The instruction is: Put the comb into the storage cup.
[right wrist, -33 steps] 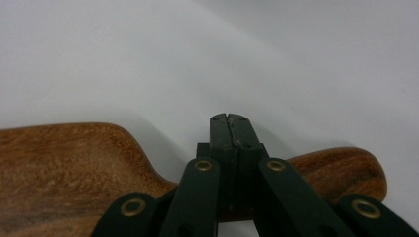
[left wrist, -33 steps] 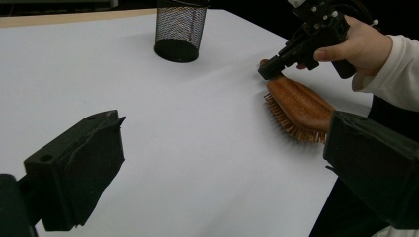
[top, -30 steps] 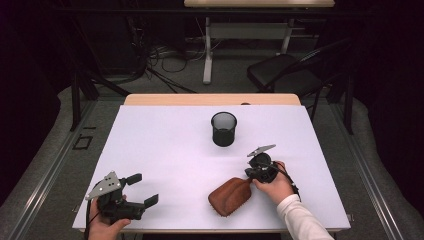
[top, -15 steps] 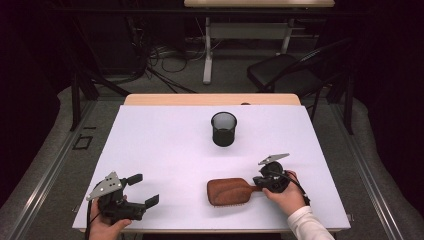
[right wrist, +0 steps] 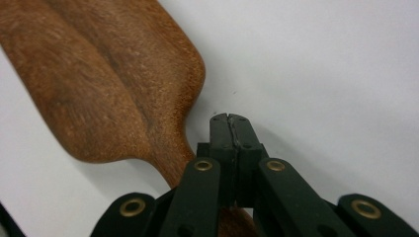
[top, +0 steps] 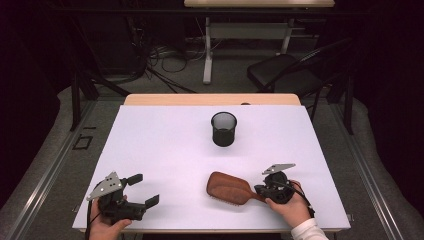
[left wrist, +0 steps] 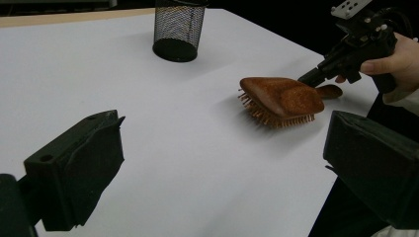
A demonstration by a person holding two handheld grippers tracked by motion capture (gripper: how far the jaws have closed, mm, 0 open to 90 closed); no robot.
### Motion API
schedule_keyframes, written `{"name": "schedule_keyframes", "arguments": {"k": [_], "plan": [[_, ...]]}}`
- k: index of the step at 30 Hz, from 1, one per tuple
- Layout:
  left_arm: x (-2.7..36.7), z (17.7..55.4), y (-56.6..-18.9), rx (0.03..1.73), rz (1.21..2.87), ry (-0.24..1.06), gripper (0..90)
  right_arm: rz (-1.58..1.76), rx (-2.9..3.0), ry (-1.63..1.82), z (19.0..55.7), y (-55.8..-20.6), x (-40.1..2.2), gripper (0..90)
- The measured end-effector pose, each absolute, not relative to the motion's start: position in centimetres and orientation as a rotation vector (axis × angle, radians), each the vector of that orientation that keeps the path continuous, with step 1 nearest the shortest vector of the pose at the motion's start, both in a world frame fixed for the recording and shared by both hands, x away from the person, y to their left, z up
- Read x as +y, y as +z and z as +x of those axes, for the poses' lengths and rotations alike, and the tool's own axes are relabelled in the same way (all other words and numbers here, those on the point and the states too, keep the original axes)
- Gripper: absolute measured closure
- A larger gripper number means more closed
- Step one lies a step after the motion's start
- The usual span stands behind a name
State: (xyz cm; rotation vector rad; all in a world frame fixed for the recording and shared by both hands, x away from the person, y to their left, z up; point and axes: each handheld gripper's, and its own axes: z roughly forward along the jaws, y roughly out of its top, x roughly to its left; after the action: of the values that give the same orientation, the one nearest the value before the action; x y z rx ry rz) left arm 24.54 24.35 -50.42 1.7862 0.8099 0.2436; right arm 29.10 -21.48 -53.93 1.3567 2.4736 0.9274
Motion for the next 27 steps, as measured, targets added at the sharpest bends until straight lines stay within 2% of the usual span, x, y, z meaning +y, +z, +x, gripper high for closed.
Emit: {"name": "schedule_keyframes", "arguments": {"k": [27], "plan": [[24.4, 24.6, -50.5, 0.809, 1.787, 0.247, 2.0, 1.318, 2.510, 0.987, 26.6, -53.8, -21.0, 89.0]]}}
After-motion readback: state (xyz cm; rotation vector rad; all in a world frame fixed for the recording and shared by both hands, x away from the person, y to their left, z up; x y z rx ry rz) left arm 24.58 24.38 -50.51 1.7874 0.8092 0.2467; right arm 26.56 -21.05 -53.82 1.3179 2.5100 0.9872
